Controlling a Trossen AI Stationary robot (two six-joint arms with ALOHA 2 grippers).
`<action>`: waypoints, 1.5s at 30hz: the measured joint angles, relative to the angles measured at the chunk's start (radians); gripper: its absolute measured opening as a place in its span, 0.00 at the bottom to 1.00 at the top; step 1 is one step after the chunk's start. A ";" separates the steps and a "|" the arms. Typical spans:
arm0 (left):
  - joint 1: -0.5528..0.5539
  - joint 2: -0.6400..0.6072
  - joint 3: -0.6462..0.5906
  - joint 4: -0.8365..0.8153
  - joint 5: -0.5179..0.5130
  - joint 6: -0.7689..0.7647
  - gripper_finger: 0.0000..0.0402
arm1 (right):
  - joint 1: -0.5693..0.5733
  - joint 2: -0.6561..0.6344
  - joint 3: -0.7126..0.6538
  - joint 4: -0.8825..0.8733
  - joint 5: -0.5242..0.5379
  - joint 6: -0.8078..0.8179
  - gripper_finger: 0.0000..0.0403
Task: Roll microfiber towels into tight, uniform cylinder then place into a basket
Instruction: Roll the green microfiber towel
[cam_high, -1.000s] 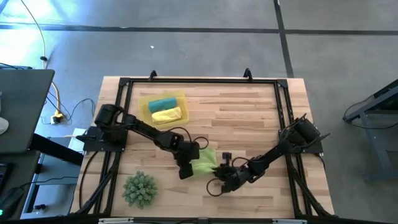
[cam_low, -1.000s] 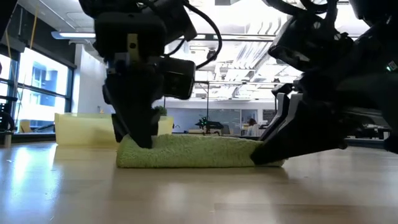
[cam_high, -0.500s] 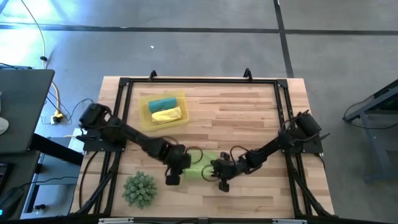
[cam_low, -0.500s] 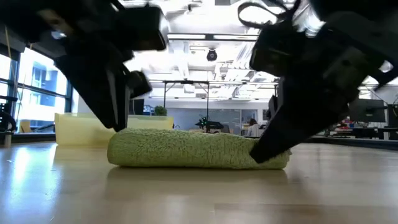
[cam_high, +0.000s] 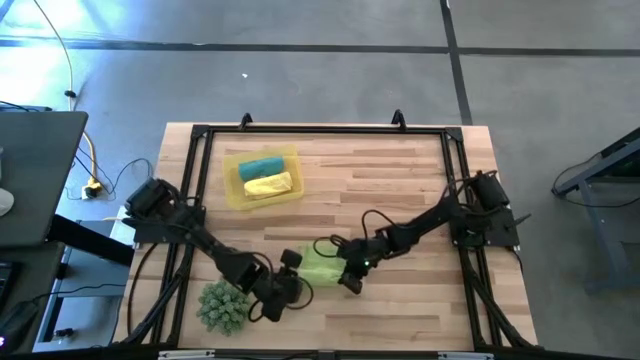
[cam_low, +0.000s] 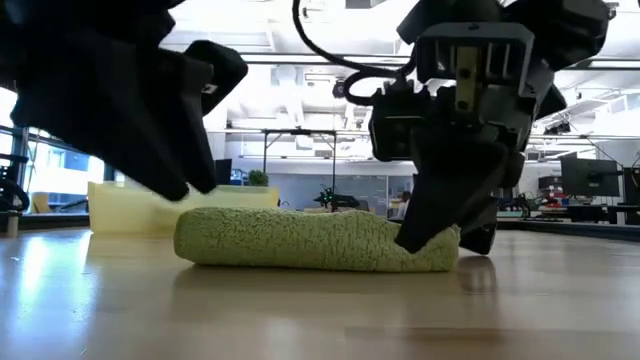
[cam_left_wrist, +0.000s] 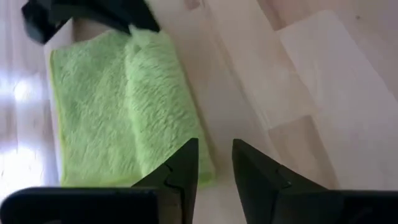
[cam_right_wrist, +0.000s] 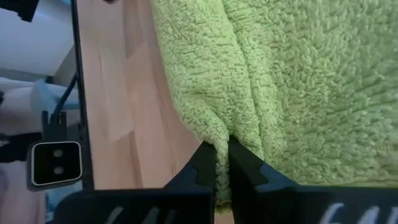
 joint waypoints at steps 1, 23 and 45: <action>-0.002 0.012 0.000 0.014 -0.008 0.019 0.23 | -0.005 0.000 0.000 -0.002 -0.012 0.001 0.00; 0.169 0.136 0.010 0.017 0.254 -0.310 0.24 | -0.015 -0.018 -0.001 -0.012 -0.047 -0.109 0.11; 0.364 0.149 -0.001 0.025 0.841 -0.518 0.03 | 0.343 -0.139 0.000 0.056 0.659 -1.103 0.33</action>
